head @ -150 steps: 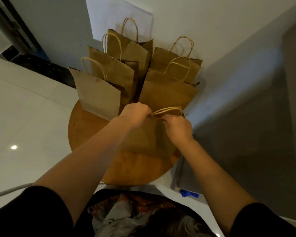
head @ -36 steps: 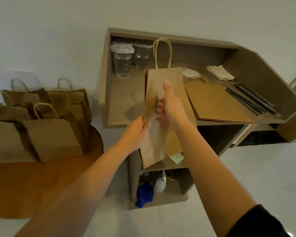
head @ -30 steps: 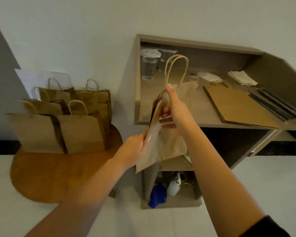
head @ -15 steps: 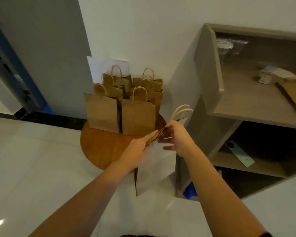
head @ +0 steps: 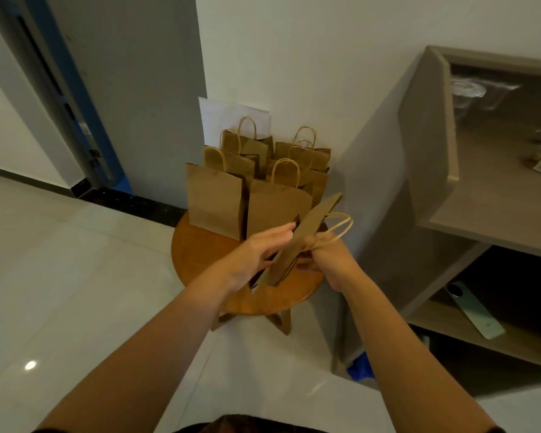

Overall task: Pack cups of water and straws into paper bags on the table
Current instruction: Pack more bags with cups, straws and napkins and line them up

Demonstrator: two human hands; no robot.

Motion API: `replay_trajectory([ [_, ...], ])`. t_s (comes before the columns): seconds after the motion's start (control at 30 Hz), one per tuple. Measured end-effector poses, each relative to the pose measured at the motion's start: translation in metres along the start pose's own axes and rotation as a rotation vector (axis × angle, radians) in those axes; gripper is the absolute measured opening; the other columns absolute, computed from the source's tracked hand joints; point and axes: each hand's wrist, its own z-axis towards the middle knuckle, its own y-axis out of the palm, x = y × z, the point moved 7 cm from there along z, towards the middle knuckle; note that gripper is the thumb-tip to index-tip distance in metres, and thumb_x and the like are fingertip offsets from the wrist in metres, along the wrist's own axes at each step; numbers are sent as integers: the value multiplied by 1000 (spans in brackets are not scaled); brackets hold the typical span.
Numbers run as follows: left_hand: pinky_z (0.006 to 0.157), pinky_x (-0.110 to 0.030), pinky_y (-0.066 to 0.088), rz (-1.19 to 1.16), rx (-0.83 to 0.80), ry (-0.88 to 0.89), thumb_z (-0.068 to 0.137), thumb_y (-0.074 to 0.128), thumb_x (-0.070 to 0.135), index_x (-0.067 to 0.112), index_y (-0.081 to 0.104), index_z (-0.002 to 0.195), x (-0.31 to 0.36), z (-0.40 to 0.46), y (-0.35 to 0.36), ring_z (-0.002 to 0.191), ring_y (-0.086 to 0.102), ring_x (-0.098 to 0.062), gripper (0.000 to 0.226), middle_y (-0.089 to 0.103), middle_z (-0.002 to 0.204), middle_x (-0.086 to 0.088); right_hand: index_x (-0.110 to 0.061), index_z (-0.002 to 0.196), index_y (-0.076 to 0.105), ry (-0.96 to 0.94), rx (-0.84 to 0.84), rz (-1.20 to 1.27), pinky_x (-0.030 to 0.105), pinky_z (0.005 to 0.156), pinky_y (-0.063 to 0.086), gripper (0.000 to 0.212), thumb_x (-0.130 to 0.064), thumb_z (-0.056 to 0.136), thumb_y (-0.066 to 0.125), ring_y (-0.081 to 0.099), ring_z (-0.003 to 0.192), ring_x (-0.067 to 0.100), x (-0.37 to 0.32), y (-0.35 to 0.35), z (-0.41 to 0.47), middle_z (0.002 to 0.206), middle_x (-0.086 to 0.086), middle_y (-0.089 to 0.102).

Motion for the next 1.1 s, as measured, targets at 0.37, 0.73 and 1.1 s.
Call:
replay_trajectory([
  [0.37, 112, -48, 30, -52, 131, -41, 69, 40, 77, 29, 36, 144, -3, 18, 16, 132, 41, -23, 89, 45, 144, -3, -16, 83, 69, -94, -193, 268, 32, 78, 54, 18, -32, 75, 71, 65, 93, 16, 6, -1, -8, 88, 1, 70],
  [0.73, 56, -27, 41, 177, 284, -166, 93, 44, 6, 14, 55, 74, -13, 24, 21, 70, 50, -20, 23, 53, 68, -1, 16, 99, 61, -274, -34, -250, 7, 63, 46, 15, 9, 88, 52, 64, 75, 13, 7, -16, -1, 87, 13, 62],
  [1.1, 51, -18, 38, 853, 357, -154, 98, 40, 8, 1, 60, 83, -31, 24, -14, 62, 58, -22, 26, 56, 69, -9, -8, 94, 60, -112, 126, -916, 27, 69, 41, 15, -13, 95, 46, 60, 91, 26, 20, -43, 3, 87, 6, 56],
])
